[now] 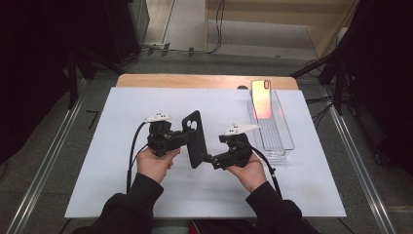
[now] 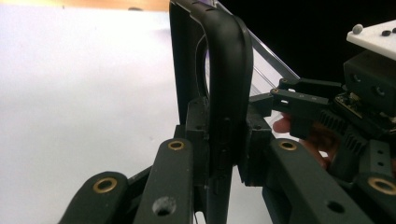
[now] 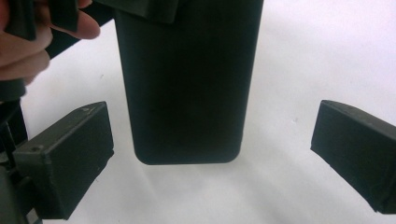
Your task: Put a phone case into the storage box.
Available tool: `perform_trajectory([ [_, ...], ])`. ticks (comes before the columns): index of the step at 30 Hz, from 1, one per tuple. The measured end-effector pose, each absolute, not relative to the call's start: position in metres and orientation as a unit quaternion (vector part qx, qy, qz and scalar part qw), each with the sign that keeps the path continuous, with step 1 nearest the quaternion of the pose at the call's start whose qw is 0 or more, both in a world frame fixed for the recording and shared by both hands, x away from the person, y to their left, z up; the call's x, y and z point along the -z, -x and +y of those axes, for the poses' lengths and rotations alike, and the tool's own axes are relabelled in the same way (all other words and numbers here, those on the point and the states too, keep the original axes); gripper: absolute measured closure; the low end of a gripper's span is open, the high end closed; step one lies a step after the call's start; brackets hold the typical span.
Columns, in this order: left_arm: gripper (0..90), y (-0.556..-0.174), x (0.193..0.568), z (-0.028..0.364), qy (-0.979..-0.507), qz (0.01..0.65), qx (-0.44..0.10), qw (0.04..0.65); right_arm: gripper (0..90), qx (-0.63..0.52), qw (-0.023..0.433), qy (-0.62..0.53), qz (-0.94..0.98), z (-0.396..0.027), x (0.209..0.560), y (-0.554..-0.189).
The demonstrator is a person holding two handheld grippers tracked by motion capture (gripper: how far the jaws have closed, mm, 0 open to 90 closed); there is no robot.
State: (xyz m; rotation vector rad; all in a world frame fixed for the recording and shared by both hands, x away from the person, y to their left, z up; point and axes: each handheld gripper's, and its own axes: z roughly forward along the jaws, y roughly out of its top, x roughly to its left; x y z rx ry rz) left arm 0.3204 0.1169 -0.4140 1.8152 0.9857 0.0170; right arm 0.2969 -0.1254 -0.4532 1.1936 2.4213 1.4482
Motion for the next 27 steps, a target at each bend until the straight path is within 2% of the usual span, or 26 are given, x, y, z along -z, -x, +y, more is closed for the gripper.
perform_trajectory([
  [9, 77.8, -0.3153, 0.416, 0.1157, -0.757, 0.371, -0.027, 0.537, 0.0, -0.503, 0.04, -0.378, 0.776, -0.1286, 0.4507, -0.2965],
  [17, 77.8, -0.3143, 0.4199, 0.1138, -0.755, 0.365, -0.002, 0.544, 0.0, -0.514, 0.05, -0.369, 0.773, -0.1289, 0.4472, -0.2946],
  [22, 77.8, -0.3129, 0.4198, 0.1121, -0.756, 0.362, -0.001, 0.545, 0.0, -0.509, 0.032, -0.374, 0.774, -0.1278, 0.4467, -0.2947],
  [27, 77.8, -0.3103, 0.4199, 0.1081, -0.759, 0.357, 0.005, 0.545, 0.0, -0.505, 0.046, -0.371, 0.778, -0.1242, 0.4448, -0.2928],
])
